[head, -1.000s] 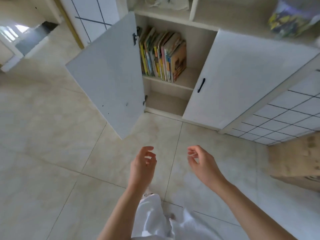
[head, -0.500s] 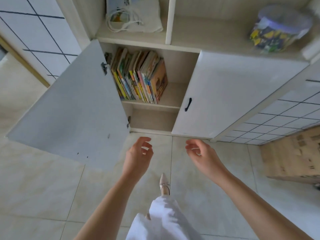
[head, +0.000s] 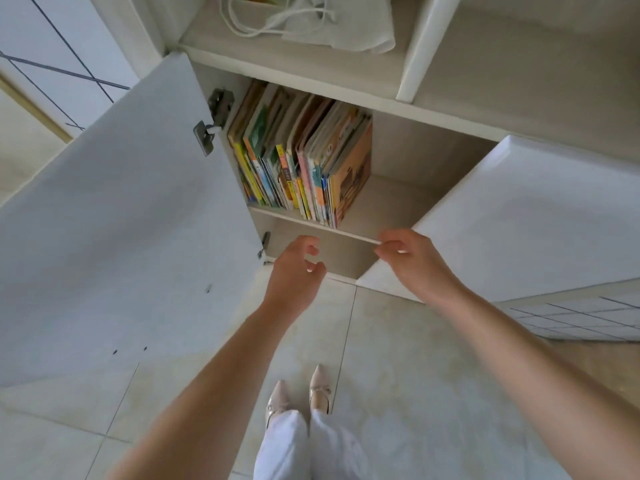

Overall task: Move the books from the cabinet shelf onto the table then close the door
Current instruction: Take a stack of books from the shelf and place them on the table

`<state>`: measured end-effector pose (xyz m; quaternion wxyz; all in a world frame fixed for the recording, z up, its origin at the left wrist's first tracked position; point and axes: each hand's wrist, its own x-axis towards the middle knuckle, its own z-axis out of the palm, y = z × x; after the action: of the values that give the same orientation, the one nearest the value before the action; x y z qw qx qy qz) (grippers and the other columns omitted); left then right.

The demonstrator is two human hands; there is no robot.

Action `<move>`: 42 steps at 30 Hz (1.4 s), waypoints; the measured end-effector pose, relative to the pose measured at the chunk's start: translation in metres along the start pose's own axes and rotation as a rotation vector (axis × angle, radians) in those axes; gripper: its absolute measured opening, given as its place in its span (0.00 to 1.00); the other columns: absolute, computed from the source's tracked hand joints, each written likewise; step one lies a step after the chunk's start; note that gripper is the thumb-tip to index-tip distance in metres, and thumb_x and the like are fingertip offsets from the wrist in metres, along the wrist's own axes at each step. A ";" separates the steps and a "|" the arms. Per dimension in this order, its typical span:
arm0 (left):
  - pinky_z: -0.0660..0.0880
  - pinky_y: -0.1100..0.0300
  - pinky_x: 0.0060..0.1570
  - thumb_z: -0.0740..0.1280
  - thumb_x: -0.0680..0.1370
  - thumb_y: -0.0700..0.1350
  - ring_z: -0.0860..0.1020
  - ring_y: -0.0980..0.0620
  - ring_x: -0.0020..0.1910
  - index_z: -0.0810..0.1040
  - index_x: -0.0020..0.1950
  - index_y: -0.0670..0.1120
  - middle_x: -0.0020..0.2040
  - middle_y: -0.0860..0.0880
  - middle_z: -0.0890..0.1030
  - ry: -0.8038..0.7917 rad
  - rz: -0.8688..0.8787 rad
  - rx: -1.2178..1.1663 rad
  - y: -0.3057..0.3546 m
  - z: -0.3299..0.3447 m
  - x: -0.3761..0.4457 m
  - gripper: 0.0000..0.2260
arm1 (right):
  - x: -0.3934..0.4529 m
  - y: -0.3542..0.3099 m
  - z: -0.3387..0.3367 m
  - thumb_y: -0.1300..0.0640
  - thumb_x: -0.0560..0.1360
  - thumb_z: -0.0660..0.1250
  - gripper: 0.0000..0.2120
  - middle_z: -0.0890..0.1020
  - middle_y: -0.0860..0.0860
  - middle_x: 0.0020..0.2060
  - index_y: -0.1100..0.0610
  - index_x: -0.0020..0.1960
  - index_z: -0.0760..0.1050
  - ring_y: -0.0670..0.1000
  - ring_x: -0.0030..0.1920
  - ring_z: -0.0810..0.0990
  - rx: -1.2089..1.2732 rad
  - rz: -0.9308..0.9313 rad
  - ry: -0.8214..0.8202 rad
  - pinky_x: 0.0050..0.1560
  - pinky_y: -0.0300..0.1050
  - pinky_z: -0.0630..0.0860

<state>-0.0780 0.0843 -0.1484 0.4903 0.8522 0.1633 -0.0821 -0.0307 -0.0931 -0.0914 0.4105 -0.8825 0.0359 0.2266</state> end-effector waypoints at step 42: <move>0.70 0.49 0.68 0.66 0.73 0.32 0.70 0.53 0.68 0.64 0.70 0.53 0.67 0.52 0.74 0.117 0.202 -0.362 -0.052 0.075 0.171 0.29 | 0.220 -0.052 0.028 0.49 0.73 0.68 0.25 0.79 0.61 0.56 0.60 0.65 0.68 0.60 0.53 0.80 0.366 0.305 -0.276 0.50 0.53 0.76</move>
<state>0.0641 0.0780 -0.2794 0.6309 0.7654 0.1174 0.0477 0.1685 -0.0108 -0.1650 0.5255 -0.7388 0.1524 0.3934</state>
